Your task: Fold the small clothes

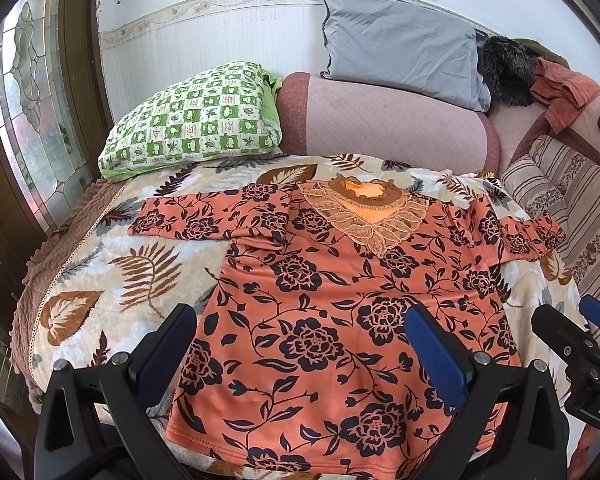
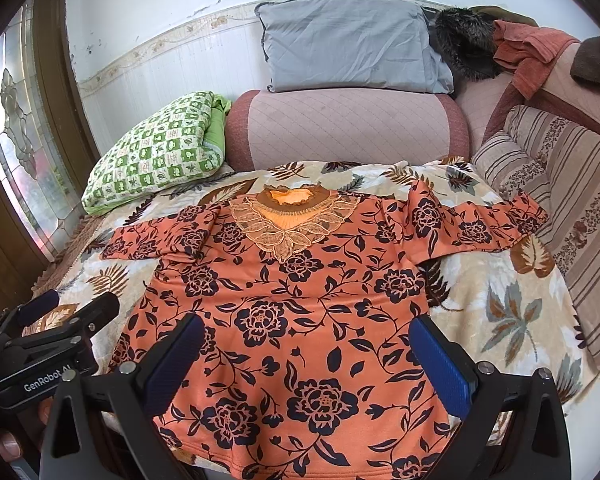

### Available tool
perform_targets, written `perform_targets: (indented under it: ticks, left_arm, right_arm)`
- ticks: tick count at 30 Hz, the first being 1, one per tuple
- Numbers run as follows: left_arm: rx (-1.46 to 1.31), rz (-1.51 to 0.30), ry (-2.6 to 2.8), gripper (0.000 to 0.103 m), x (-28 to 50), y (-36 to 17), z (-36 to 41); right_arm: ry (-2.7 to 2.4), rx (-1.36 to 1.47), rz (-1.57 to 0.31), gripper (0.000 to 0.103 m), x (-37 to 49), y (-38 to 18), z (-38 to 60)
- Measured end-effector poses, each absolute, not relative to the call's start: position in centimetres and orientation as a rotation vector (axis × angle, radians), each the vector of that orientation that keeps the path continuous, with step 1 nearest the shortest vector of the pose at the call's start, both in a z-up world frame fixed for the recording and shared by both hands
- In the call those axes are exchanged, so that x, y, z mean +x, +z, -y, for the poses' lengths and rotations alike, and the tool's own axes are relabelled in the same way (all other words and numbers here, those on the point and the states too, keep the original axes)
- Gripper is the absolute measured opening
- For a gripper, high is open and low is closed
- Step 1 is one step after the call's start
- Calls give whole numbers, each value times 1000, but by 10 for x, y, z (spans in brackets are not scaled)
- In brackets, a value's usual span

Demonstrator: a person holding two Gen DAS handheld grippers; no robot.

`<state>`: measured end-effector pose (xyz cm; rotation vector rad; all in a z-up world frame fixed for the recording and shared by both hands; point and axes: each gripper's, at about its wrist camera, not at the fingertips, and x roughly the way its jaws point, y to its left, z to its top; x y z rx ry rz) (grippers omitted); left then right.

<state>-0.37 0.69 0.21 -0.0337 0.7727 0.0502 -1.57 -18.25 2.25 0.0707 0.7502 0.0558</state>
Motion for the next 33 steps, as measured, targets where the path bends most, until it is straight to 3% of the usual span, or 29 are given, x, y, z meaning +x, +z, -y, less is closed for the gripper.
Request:
perform_targets:
  ticks: [12, 25, 33]
  left_arm:
    - [-55, -846, 55, 103, 12, -28, -14]
    - [-20, -1034, 90, 103, 75, -122, -20]
    - [-14, -1021, 54, 103, 99, -137, -15]
  right_arm:
    - [117, 195, -811, 103, 1, 2, 213]
    - [-136, 1074, -684, 103, 131, -107, 574]
    - [-338, 949, -668, 102, 215, -102, 655]
